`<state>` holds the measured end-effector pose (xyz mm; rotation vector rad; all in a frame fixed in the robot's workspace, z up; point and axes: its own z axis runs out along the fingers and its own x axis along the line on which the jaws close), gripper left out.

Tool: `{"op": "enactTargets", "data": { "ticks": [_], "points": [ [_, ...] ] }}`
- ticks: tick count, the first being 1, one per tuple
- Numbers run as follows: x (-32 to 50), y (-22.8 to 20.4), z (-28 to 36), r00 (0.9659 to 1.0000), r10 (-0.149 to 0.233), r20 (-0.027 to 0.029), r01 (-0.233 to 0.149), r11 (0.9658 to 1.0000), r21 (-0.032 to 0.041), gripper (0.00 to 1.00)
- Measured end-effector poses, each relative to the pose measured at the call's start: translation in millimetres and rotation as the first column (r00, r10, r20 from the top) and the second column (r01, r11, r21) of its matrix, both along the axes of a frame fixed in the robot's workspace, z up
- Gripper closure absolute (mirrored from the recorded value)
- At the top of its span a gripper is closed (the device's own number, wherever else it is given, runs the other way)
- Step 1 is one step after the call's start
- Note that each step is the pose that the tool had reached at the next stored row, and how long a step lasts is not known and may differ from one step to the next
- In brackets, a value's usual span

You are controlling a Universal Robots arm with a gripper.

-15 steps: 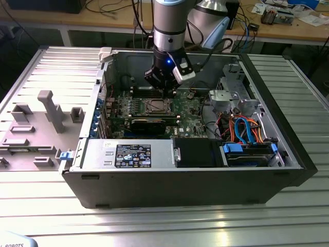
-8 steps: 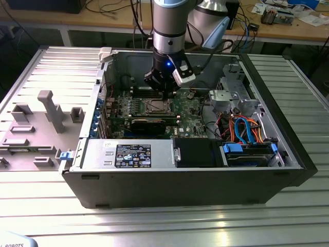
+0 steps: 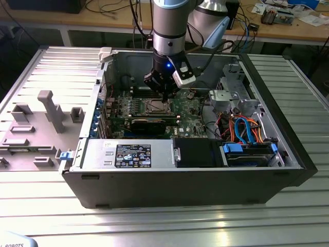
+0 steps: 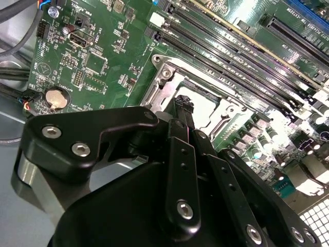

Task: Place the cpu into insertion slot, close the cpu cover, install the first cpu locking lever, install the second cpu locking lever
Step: 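Install the second cpu locking lever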

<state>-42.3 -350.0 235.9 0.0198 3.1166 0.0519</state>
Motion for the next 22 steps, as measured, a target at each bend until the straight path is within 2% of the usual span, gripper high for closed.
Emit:
{"op": "enactTargets", "data": {
  "ticks": [6, 14, 17, 18, 19, 21, 22],
  "points": [
    [0.0, -0.5, 0.0, 1.0, 0.0, 0.0, 0.0, 1.0, 0.0, 0.89],
    [0.0, -5.9, 0.0, 1.0, 0.0, 0.0001, 0.0, 1.0, 0.0002, 0.89],
    [-0.1, -6.2, 0.0, 1.0, 0.0, 0.0, 0.0, 1.0, 0.0003, 0.89],
    [-0.5, -6.3, 0.1, 1.0, 0.0, -0.0013, 0.0, 1.0, 0.0034, 0.89],
    [-0.8, -6.2, 0.0, 1.0, 0.0, -0.0069, 0.0, 1.0, 0.0075, 0.89],
    [-0.9, -6.6, 0.1, 0.9997, 0.0, -0.0254, 0.0, 1.0, 0.0075, 0.89],
    [-0.9, -7.1, 0.1, 0.9996, 0.0, -0.0267, 0.0, 1.0, 0.0076, 0.89]
  ]
}}
